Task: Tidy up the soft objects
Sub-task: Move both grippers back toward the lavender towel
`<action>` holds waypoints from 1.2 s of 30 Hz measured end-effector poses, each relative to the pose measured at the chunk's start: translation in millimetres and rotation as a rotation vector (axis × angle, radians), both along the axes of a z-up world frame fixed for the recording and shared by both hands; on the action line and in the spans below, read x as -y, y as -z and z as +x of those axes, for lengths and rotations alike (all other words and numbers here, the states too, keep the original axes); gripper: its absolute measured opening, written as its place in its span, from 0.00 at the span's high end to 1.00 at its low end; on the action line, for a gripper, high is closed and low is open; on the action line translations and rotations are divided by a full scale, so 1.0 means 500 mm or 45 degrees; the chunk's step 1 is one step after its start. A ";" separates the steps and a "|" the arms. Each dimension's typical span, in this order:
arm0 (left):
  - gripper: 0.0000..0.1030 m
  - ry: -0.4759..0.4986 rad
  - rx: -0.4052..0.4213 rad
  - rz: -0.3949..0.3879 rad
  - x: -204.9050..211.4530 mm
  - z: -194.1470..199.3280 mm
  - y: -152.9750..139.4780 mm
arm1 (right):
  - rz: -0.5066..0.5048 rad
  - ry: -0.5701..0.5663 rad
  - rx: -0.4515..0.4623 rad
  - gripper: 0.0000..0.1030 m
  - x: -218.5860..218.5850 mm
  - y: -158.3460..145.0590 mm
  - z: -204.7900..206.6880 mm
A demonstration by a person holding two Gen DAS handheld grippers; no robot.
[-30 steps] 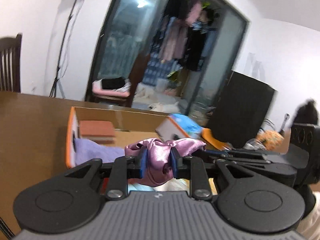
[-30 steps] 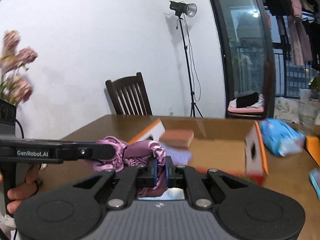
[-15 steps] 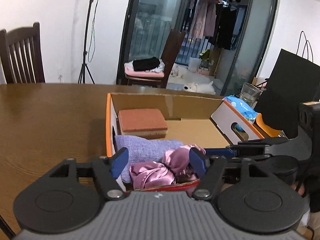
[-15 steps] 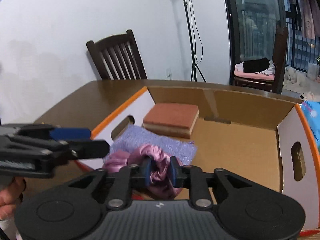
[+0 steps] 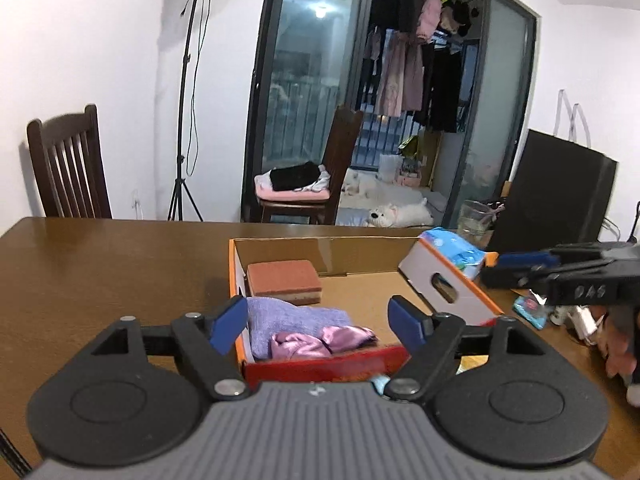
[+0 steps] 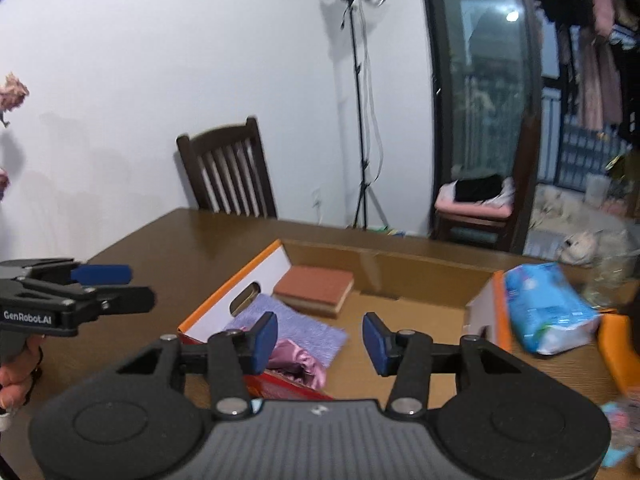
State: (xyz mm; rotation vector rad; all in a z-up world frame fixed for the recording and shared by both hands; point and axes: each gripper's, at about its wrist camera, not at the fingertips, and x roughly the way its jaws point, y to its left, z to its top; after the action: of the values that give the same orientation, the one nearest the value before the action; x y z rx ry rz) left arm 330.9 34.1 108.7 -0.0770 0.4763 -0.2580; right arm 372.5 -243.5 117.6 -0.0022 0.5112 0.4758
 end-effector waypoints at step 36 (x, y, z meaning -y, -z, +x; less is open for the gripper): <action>0.19 -0.290 -0.069 -0.286 -0.115 -0.367 0.208 | 0.065 -0.013 0.052 0.46 -0.006 0.208 -0.473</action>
State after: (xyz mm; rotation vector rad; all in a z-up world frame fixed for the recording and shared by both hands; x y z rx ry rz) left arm 147.3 91.5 4.5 -0.3563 0.4866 -0.0849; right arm 135.8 -240.6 13.5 0.0346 0.4586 0.4978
